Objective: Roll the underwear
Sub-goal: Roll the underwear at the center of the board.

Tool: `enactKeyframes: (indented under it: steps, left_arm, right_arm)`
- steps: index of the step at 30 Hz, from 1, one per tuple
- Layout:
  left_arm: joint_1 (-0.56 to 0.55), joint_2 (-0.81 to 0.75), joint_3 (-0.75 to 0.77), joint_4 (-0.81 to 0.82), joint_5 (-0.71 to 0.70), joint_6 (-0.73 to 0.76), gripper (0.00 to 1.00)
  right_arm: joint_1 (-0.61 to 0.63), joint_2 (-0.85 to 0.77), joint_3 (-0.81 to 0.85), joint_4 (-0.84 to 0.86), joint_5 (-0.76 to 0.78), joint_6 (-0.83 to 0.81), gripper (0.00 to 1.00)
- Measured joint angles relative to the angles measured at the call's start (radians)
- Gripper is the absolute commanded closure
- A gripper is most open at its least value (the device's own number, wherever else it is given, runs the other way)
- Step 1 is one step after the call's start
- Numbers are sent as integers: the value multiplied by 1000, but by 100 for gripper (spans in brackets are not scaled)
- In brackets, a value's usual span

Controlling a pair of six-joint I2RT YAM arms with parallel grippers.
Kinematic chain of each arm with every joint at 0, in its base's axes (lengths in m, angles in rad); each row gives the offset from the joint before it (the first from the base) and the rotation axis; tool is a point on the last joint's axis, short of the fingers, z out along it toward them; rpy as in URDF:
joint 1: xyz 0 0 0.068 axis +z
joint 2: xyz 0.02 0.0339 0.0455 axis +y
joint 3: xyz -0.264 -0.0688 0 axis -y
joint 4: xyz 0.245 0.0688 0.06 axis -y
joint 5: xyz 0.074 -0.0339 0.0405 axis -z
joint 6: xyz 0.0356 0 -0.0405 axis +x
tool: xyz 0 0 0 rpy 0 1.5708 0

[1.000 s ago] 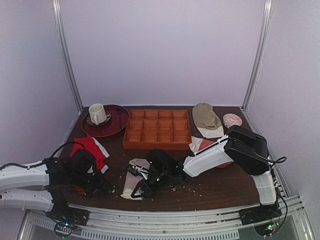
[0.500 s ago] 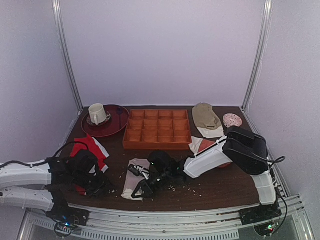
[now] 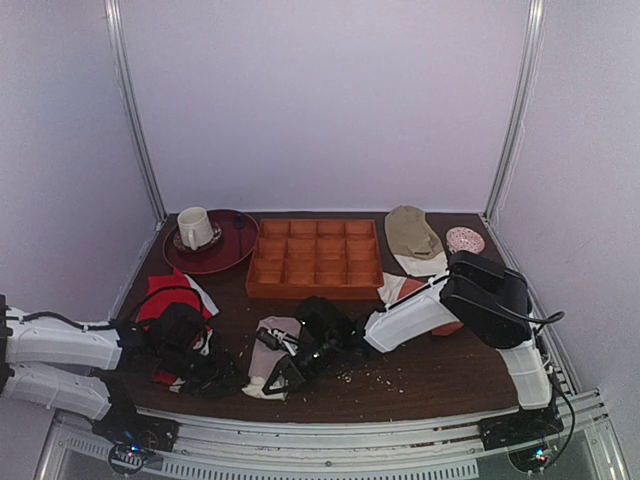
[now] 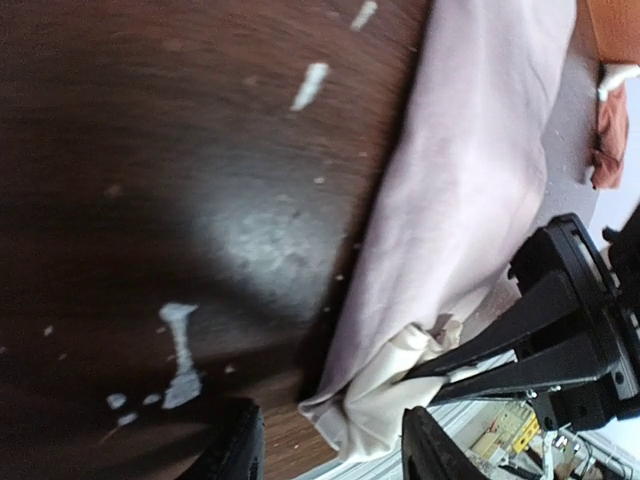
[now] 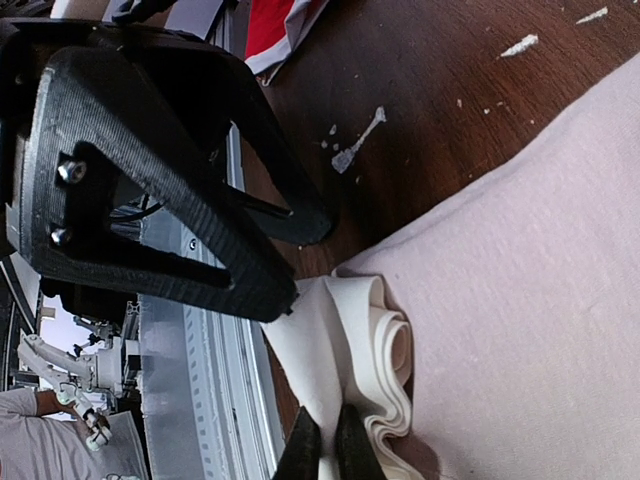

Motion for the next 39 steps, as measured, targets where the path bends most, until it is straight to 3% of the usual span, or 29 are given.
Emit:
enactKeyframes:
  steps: [5,11,25,32,39]
  left_arm:
    - [0,12,-15,58,23,48,50]
    - [0,-19,-22,21,23,97,62]
    - [-40,-255,-23,-145,-42,9,60]
    - [-46,-147,-8,-156,-55,61,44]
    - [-46,-71,6,-108,-32,184,43]
  right_arm:
    - [-12,21,24,-4,-37,27,100]
    - [-19,34,43,-16,-58,47,100]
    - [-19,34,43,-20,-56,48,100]
    - [-19,34,43,-21,-56,47,100]
    - [-19,34,43,-23,-57,45,100]
